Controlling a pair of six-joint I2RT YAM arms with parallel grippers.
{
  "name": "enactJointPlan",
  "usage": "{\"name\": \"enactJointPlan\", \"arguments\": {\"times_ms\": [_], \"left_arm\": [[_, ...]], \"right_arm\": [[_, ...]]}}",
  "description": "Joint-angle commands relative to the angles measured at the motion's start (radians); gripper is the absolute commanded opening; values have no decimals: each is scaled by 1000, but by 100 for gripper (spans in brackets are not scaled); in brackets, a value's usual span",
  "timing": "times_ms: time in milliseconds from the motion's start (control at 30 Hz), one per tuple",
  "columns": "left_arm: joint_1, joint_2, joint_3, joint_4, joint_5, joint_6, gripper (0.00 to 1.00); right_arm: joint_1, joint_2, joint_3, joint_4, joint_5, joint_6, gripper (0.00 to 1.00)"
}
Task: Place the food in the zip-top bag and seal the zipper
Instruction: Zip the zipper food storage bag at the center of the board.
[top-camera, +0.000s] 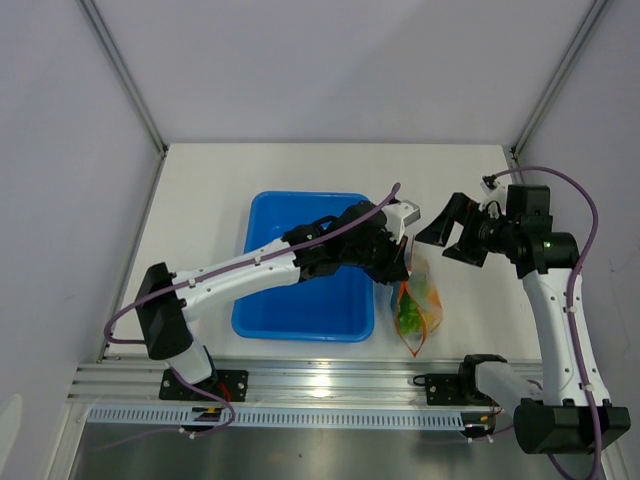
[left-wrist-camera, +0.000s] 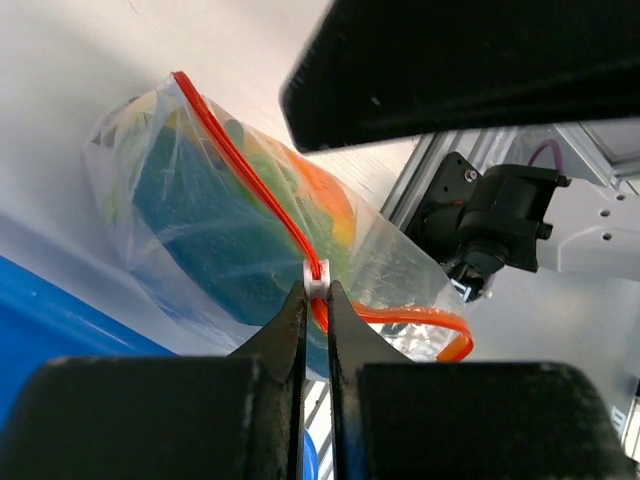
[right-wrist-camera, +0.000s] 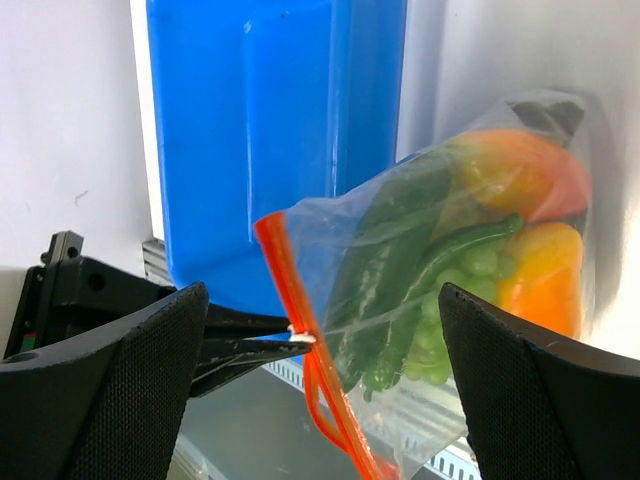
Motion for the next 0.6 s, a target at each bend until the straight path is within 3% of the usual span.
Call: {"name": "enactJointPlan", "arguments": {"times_ms": [0, 67, 200, 500, 567], "left_arm": [[-6, 8, 64, 40, -12, -14, 1], [-6, 10, 71, 42, -17, -14, 0], [-6, 14, 77, 45, -20, -20, 1], [-4, 30, 99, 42, -14, -29, 1], [-6, 34, 110, 39, -8, -29, 1]], "right_arm": [[14, -43, 17, 5, -5, 7, 98], [37, -48, 23, -1, 37, 24, 85], [122, -28, 26, -9, 105, 61, 71], [183, 14, 12, 21, 171, 114, 59], [189, 23, -3, 32, 176, 120, 51]]}}
